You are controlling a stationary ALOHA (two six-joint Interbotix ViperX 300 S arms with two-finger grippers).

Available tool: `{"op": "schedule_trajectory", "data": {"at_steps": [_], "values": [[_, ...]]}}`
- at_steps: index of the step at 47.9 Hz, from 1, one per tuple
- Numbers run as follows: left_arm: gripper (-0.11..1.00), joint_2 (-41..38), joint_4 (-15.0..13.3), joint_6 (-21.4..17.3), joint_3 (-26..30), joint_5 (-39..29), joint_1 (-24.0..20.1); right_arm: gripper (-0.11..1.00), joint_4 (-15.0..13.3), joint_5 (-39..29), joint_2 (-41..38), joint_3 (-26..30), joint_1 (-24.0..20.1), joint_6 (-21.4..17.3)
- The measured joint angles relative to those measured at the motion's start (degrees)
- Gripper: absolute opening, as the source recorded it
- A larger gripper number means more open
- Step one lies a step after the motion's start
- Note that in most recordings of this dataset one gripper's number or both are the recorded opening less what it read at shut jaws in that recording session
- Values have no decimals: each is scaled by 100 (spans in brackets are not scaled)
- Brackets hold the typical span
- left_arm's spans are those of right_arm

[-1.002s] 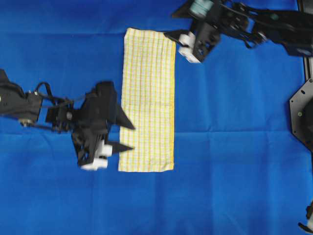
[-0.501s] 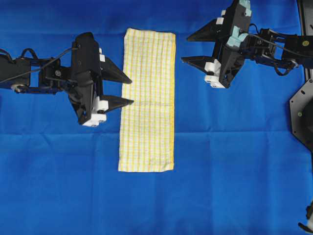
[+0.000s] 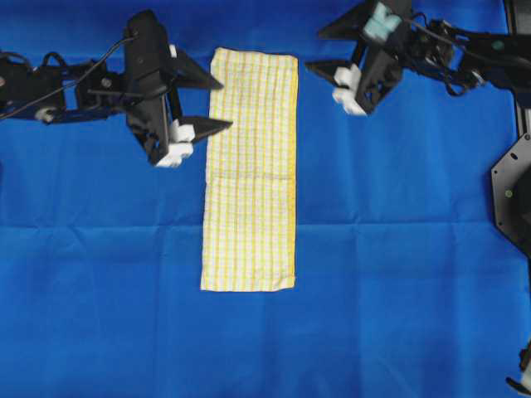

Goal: Fold the yellow towel.
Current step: 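Grasp the top corners of the vertical strip with both grippers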

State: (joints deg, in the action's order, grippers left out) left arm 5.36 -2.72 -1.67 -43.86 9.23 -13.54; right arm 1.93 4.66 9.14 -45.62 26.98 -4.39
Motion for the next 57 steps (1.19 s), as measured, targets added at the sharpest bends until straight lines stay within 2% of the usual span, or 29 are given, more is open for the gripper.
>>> {"op": "schedule_trajectory", "data": {"at_steps": [9,24,38,44,49,52,57], "values": [[76,-545,0,-255,44,510,-536,77,9,0,-738,308,281,-9],[76,-1600,-9,-229,123,1354,-1336,77,97,0,-1749,773,396,-44],[75,-2347,-26,-211,422,1521,-1564,77,343,0,-2268,958,431,-70],[66,-2522,-35,-158,510,1521,-1600,74,510,-9,-2382,993,431,-88],[48,-2531,-35,-167,536,1521,-1582,60,536,-53,-2391,1011,431,-88],[37,-2531,-35,-176,527,1521,-1582,45,545,-79,-2391,1028,422,-88],[20,-2531,-35,-176,536,1521,-1582,14,545,-114,-2391,1046,413,-79]]}}
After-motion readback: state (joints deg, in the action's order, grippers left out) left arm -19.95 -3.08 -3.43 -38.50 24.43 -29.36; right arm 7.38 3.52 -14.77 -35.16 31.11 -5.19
